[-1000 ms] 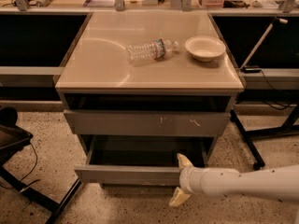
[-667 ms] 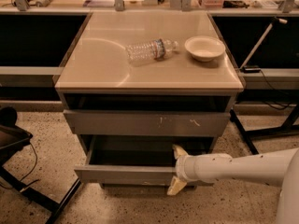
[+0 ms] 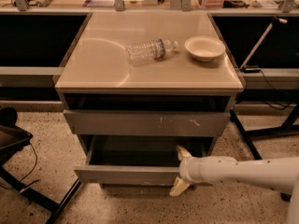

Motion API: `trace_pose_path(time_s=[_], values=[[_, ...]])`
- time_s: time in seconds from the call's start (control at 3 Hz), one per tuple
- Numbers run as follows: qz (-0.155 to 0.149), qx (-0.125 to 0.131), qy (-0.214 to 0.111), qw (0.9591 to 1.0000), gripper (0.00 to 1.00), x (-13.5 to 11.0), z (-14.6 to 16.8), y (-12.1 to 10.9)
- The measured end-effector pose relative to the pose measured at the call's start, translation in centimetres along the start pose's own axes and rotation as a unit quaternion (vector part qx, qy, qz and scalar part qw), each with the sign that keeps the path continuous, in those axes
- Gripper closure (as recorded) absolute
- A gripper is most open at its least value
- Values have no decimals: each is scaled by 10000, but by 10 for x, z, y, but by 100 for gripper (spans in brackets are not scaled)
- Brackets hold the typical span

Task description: Open middle drawer

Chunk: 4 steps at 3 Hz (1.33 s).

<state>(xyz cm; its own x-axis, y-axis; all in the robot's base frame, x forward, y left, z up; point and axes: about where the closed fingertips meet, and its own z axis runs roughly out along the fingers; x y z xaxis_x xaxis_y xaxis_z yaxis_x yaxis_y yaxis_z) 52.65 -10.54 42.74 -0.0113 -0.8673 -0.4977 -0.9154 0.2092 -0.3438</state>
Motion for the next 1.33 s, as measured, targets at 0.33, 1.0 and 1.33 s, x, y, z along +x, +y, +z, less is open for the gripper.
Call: trace_pose_path(time_s=[0.33, 1.0, 1.33], values=[[366, 17, -165, 9992, 0, 25, 12, 7], [430, 17, -163, 9989, 19, 30, 14, 9], [430, 17, -163, 9989, 42, 30, 14, 9]])
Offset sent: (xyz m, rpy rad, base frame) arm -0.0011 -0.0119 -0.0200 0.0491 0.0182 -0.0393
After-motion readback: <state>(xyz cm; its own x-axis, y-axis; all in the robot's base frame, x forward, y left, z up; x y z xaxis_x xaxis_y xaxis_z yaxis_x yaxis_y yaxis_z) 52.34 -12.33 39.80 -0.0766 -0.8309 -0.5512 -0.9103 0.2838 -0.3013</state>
